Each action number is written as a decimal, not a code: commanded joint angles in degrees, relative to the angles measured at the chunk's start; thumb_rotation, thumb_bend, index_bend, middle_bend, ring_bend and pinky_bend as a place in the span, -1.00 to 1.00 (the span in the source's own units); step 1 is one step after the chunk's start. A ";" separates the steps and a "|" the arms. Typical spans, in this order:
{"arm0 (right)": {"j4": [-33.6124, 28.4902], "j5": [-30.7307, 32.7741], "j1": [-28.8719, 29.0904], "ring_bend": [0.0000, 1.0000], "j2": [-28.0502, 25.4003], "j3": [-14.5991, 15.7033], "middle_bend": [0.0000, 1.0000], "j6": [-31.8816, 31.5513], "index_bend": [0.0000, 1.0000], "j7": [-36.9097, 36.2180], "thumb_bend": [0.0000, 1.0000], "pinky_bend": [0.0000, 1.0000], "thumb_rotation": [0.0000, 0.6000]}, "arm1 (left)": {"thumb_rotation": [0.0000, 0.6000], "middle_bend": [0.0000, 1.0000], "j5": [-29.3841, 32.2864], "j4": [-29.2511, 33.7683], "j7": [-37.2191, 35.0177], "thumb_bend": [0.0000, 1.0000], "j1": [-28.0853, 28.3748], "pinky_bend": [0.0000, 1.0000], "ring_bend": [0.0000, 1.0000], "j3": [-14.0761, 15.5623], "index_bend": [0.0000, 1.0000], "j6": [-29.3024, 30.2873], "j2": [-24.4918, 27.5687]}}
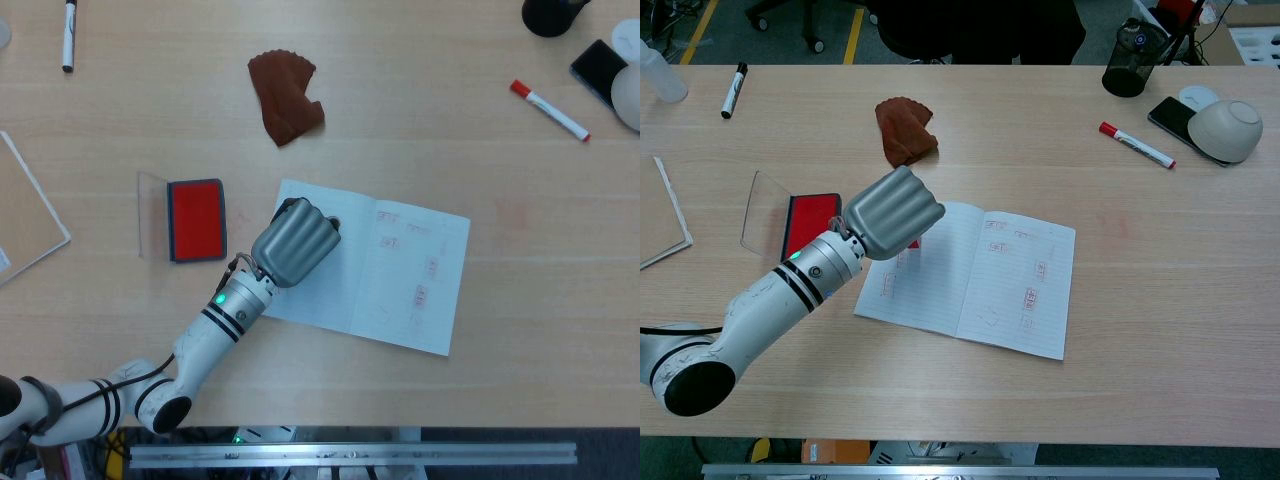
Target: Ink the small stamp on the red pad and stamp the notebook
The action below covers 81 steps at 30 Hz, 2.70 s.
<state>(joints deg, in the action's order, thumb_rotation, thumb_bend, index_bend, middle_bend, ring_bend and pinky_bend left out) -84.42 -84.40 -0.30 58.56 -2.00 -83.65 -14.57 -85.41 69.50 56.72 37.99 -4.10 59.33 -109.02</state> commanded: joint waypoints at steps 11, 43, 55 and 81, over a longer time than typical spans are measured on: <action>-0.08 0.38 -0.17 -0.64 -0.04 0.00 -0.45 0.19 -0.70 0.29 -0.39 -0.55 1.00 | 1.00 0.91 0.26 -5.51 -0.96 -0.45 1.47 1.00 0.97 1.03 0.14 -1.38 -2.41; 1.04 0.91 -0.73 -0.64 0.32 -0.09 -0.45 0.36 -0.70 -0.70 -0.39 -0.55 1.00 | 1.00 0.90 3.26 -4.76 3.21 -0.45 3.11 1.00 0.96 0.48 0.10 -2.81 -2.83; -0.14 0.05 0.07 -0.64 0.20 -0.38 -0.45 0.52 -0.70 0.19 -0.39 -0.55 1.00 | 1.00 0.90 2.15 4.11 0.08 -0.45 1.10 1.00 0.96 -0.13 0.09 3.18 4.94; -2.87 -0.32 0.56 -0.64 -0.62 -0.20 -0.45 0.48 -0.70 2.72 -0.39 -0.55 1.00 | 1.00 0.90 3.40 -7.75 -5.75 -0.45 -1.84 1.00 0.96 1.64 0.08 4.12 0.76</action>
<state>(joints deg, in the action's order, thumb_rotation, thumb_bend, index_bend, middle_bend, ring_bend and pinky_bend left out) -87.29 -84.72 0.26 57.93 -2.20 -83.18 -11.86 -82.23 62.72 51.25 36.09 -2.26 63.63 -107.60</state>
